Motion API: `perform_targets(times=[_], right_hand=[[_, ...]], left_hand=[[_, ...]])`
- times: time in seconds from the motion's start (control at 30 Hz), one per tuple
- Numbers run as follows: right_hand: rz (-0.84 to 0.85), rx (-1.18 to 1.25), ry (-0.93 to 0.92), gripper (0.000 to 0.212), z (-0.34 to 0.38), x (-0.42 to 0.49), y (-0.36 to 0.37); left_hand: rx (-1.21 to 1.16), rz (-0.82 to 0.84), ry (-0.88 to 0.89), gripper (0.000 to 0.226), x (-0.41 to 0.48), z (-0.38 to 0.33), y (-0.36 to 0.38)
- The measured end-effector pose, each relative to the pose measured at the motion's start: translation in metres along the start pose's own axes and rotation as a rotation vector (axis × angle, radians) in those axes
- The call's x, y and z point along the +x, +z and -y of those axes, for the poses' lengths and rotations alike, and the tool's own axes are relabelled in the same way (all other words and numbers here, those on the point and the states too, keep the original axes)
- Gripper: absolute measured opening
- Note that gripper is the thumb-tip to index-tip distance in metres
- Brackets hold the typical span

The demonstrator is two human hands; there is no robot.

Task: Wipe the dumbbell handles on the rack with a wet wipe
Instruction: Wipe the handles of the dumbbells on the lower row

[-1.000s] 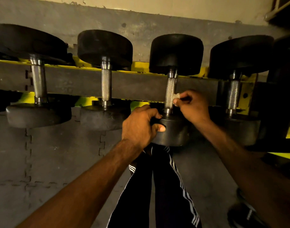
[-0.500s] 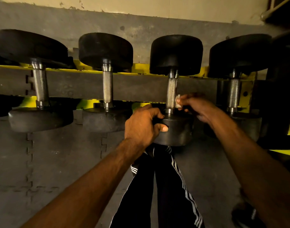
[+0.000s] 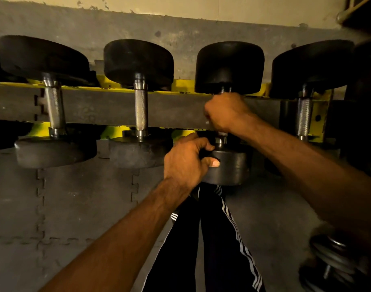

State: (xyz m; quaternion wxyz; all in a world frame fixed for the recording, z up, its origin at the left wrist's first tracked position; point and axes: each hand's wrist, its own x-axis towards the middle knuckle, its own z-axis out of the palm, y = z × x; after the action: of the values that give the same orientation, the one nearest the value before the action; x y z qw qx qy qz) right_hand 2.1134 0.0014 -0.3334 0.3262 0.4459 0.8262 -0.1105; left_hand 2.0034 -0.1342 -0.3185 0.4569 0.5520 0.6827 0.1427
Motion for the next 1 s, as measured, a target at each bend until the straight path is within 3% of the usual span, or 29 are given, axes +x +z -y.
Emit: perform_targets(times=[0.1, 0.2, 0.3, 0.4, 0.47, 0.53, 0.73, 0.8, 0.9, 1.0], right_hand=[[0.166, 0.182, -0.21, 0.02, -0.013, -0.013, 0.0], [0.106, 0.535, -0.292, 0.016, -0.027, -0.035, 0.019], [-0.003, 0.881, -0.099, 0.017, -0.032, -0.057, 0.039], [-0.033, 1.046, 0.272, 0.018, -0.026, -0.065, 0.059], [-0.018, 1.163, 0.474, 0.018, -0.023, -0.061, 0.072], [0.043, 1.372, 0.561, 0.024, -0.024, -0.053, 0.077], [0.35, 1.326, 0.353, 0.02, -0.041, -0.01, 0.109], [0.4, 1.358, 0.299, 0.042, -0.046, -0.002, 0.124], [0.329, 1.386, 0.264, 0.02, -0.042, -0.02, 0.095], [0.214, 1.375, 0.29, 0.026, -0.05, -0.043, 0.081]], left_hand=[[0.007, 0.007, 0.004, 0.033, 0.0, 0.0, 0.0], [-0.001, 0.007, 0.005, 0.033, -0.001, 0.001, 0.0], [0.001, -0.004, 0.013, 0.033, -0.003, 0.002, 0.0], [-0.013, -0.013, 0.018, 0.033, -0.003, 0.002, 0.001], [-0.006, -0.018, 0.015, 0.034, -0.002, 0.002, 0.001], [-0.004, -0.016, 0.01, 0.035, -0.003, 0.003, 0.001], [-0.014, -0.037, 0.004, 0.035, -0.005, 0.004, 0.004], [-0.034, -0.049, -0.011, 0.034, -0.006, 0.003, 0.004], [-0.006, -0.033, -0.03, 0.037, -0.007, -0.003, 0.004], [0.13, -0.031, -0.019, 0.038, -0.013, -0.015, 0.007]])
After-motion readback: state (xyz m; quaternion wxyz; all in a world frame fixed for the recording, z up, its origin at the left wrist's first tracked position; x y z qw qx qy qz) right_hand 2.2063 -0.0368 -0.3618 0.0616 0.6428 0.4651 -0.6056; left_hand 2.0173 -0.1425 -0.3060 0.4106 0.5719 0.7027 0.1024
